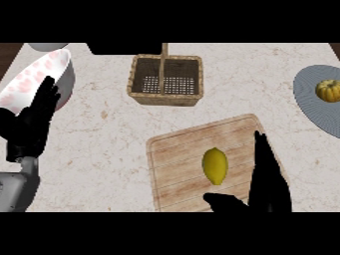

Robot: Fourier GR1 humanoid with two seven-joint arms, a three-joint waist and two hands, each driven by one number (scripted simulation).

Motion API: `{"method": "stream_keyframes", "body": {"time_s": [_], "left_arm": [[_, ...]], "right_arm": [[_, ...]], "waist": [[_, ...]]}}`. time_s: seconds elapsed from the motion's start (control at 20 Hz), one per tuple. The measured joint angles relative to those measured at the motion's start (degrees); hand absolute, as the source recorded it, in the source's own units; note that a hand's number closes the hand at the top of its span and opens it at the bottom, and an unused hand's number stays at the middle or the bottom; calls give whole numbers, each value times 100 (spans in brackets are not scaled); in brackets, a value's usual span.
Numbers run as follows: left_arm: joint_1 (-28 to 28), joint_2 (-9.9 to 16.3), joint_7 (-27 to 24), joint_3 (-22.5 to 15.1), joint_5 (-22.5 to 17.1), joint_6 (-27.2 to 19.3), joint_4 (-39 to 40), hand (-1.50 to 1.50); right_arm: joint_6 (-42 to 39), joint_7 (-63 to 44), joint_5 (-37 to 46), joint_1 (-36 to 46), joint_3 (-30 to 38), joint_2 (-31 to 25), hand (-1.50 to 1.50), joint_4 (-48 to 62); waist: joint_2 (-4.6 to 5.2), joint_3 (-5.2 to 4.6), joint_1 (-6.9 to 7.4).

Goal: Pick the lemon from the cutting board and place it in the basket

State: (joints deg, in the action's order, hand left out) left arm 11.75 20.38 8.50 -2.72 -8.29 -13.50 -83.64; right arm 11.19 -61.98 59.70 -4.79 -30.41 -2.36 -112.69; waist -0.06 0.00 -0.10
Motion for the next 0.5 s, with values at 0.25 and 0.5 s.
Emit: {"method": "stream_keyframes", "body": {"time_s": [0.25, 0.5], "left_arm": [[29, -4, -80, 234, 42, 213, 145, 0], [-128, -103, -172, 306, 140, 311, 26, 0]], "right_arm": [[193, 110, 301, -133, -168, 140, -150, 172], [478, 251, 325, -214, -231, 193, -150, 464]], "waist": [[1, 2, -1], [-1, 3, 8]]}}
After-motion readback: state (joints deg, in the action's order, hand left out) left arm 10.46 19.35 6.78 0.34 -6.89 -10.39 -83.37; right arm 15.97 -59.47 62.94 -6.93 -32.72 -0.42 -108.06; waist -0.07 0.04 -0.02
